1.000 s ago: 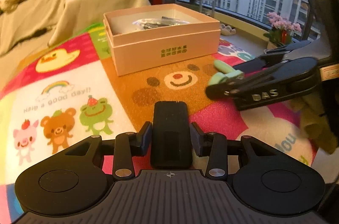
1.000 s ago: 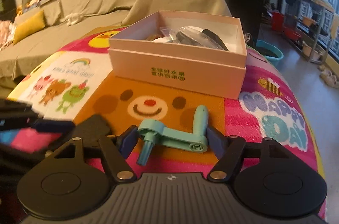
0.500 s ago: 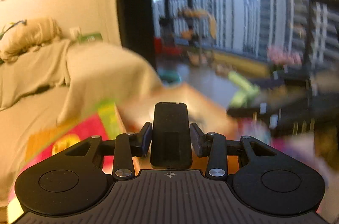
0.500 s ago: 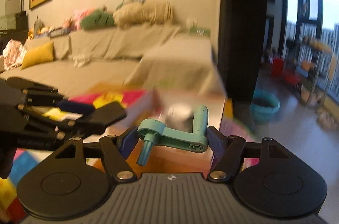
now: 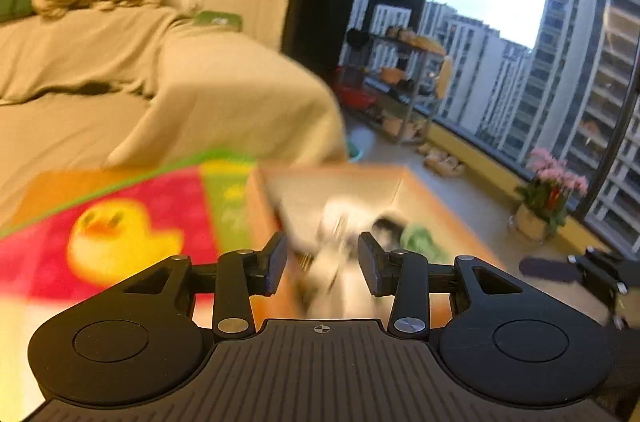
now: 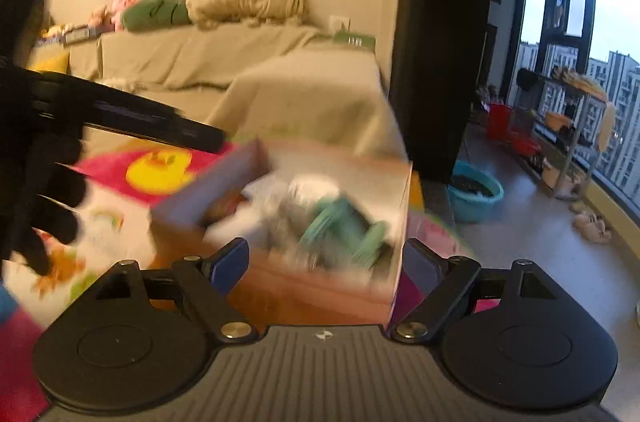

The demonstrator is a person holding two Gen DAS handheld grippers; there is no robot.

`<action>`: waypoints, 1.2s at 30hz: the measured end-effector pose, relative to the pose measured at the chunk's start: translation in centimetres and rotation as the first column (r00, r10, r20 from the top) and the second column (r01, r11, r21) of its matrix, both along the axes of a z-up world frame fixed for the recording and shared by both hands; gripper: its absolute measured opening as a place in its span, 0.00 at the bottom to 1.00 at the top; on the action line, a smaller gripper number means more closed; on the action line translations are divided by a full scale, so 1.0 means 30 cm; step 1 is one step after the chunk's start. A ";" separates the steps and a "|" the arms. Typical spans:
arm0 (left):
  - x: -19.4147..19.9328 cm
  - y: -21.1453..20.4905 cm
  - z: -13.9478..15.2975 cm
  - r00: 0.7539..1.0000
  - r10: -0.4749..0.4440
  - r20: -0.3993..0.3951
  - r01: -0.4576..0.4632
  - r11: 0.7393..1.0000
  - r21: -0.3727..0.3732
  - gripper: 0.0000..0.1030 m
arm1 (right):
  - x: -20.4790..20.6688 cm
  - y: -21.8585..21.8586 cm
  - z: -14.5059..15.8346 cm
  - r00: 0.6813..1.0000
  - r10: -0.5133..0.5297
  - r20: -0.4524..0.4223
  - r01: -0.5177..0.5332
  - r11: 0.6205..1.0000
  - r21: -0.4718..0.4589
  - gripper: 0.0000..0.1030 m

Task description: Organize rigid objects

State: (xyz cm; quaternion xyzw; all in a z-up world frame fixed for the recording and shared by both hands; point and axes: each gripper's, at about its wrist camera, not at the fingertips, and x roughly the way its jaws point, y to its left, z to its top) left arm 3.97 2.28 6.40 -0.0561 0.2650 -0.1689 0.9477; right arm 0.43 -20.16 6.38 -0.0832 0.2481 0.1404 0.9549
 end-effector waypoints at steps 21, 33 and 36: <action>-0.208 -0.043 -0.236 0.988 0.125 -0.088 -0.107 0.976 0.192 0.59 | -0.027 0.101 -0.227 0.962 -0.119 -0.244 0.131 0.991 0.036 1.00; -0.196 -0.065 -0.244 0.981 0.179 -0.073 -0.163 0.969 0.186 0.62 | -0.060 0.095 -0.230 0.944 -0.262 -0.199 0.276 0.960 0.045 1.00; -0.198 -0.063 -0.245 0.981 0.179 -0.073 -0.163 0.970 0.182 0.62 | -0.052 0.100 -0.233 0.945 -0.263 -0.195 0.277 0.960 0.042 1.00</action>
